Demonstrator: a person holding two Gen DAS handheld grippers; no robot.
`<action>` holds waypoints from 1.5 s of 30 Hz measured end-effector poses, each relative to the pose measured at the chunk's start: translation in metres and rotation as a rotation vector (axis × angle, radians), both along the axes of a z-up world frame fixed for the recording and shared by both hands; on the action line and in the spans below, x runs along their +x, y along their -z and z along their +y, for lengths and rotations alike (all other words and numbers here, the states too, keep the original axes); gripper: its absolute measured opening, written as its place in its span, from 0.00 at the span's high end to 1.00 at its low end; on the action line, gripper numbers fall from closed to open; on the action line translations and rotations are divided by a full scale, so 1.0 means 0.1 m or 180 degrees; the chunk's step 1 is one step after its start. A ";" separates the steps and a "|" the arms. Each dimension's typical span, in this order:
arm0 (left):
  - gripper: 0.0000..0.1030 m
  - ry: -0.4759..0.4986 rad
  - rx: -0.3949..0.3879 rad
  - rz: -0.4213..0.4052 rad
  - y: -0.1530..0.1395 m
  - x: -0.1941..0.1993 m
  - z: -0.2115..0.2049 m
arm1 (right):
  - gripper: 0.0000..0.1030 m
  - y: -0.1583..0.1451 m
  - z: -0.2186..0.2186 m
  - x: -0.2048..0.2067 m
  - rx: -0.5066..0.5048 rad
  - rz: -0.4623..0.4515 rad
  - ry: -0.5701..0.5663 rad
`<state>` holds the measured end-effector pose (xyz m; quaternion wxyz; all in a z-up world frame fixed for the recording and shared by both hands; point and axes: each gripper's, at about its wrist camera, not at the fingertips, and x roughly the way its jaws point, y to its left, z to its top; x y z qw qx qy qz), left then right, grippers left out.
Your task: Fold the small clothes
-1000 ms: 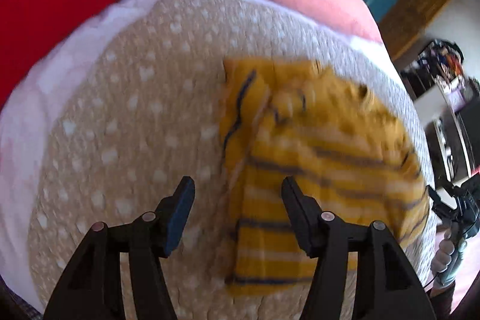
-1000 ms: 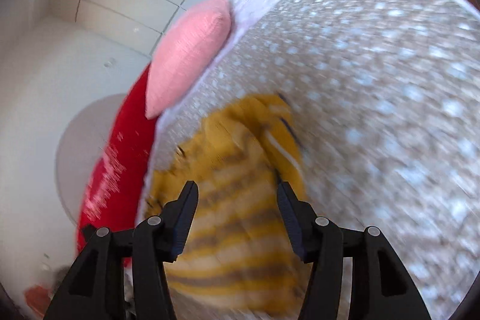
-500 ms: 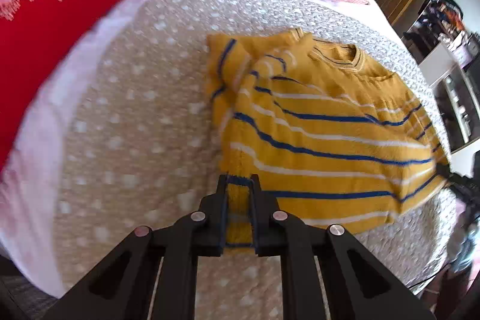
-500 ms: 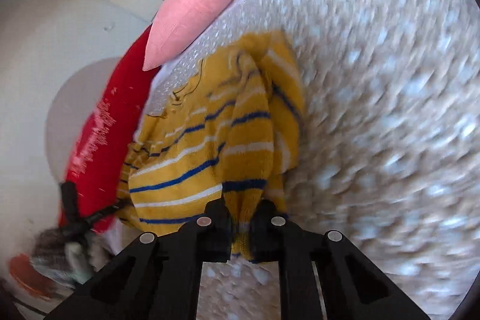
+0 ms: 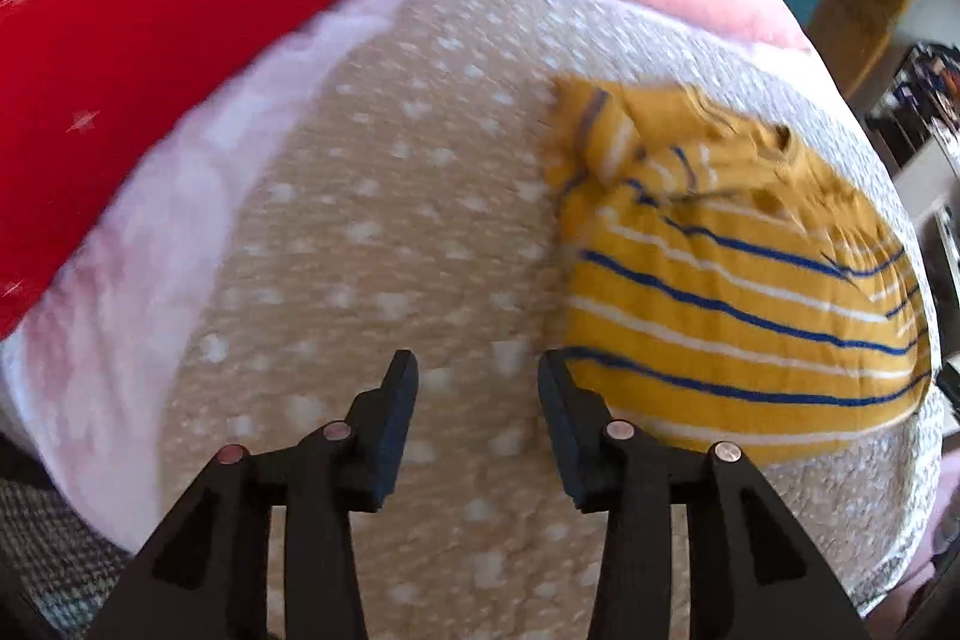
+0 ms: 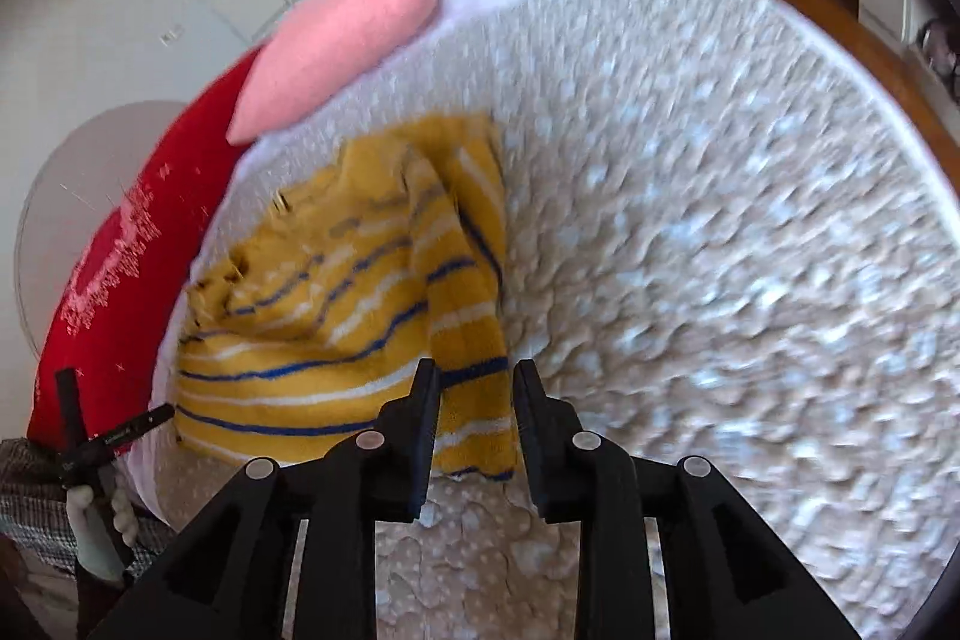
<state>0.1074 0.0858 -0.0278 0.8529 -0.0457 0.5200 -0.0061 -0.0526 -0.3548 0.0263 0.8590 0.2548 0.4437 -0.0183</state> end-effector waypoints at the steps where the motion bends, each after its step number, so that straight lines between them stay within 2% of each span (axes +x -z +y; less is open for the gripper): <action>1: 0.60 0.0005 -0.0047 -0.0062 -0.02 -0.08 0.05 | 0.72 -0.11 0.00 -0.05 -0.0035 -0.0072 0.0013; 4: 0.58 0.0164 -0.0372 -0.0160 0.01 -0.27 0.02 | 0.68 -0.33 0.20 -0.04 0.0004 -0.0226 -0.0085; 7: 0.58 0.0280 -0.0486 -0.0185 0.10 -0.39 -0.09 | 0.63 -0.44 0.55 0.13 0.0178 -0.0314 -0.0372; 11: 0.58 0.0175 -0.0710 -0.0165 0.31 -0.40 -0.14 | 0.63 -0.31 1.22 0.54 0.0349 -0.0173 -0.0807; 15: 0.58 -0.0008 -0.0988 -0.0298 0.48 -0.37 -0.11 | 0.63 -0.14 1.76 1.00 0.0365 -0.0063 -0.0941; 18: 0.56 -0.0007 -0.0999 -0.0457 0.54 -0.39 -0.12 | 0.63 0.00 2.08 1.35 0.0273 0.0023 -0.0995; 23: 0.51 0.0120 -0.0790 -0.0762 0.58 -0.52 -0.22 | 0.65 0.33 2.69 2.01 -0.0406 0.0361 -0.1290; 26: 0.50 0.0142 -0.0675 -0.0905 0.58 -0.57 -0.29 | 0.65 0.43 2.98 2.30 -0.0641 0.0375 -0.1398; 29: 0.50 0.0130 -0.0746 -0.0980 0.59 -0.62 -0.27 | 0.64 0.45 3.23 2.53 -0.0707 0.0309 -0.1489; 32: 0.50 0.0124 -0.0848 -0.1012 0.60 -0.65 -0.24 | 0.65 0.56 3.46 2.70 -0.0863 0.0398 -0.1629; 36: 0.50 0.0126 -0.0856 -0.1029 0.59 -0.70 -0.23 | 0.63 0.66 3.68 2.79 -0.1136 0.0456 -0.1699; 40: 0.50 0.0126 -0.0858 -0.1031 0.59 -0.71 -0.22 | 0.62 0.62 3.66 2.80 -0.1124 0.0493 -0.1664; 45: 0.50 0.0122 -0.0810 -0.1037 0.60 -0.72 -0.25 | 0.62 0.24 3.38 2.51 -0.0797 0.0204 -0.1425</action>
